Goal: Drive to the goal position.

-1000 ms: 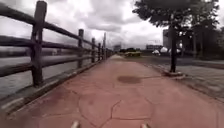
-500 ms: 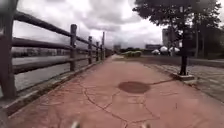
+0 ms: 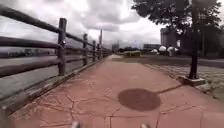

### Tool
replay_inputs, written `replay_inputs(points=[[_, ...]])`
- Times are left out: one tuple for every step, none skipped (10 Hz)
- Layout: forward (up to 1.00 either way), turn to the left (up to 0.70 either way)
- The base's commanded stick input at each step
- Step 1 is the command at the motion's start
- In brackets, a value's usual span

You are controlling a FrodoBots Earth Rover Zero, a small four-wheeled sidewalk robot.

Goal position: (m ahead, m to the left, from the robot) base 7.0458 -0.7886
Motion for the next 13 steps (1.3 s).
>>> replay_inputs(points=[[1.00,0.00],[1.00,0.00],[1.00,0.00],[1.00,0.00],[1.00,0.00],[1.00,0.00],[1.00,0.00],[1.00,0.00],[1.00,0.00],[1.00,0.00],[1.00,0.00],[1.00,0.00],[1.00,0.00]])
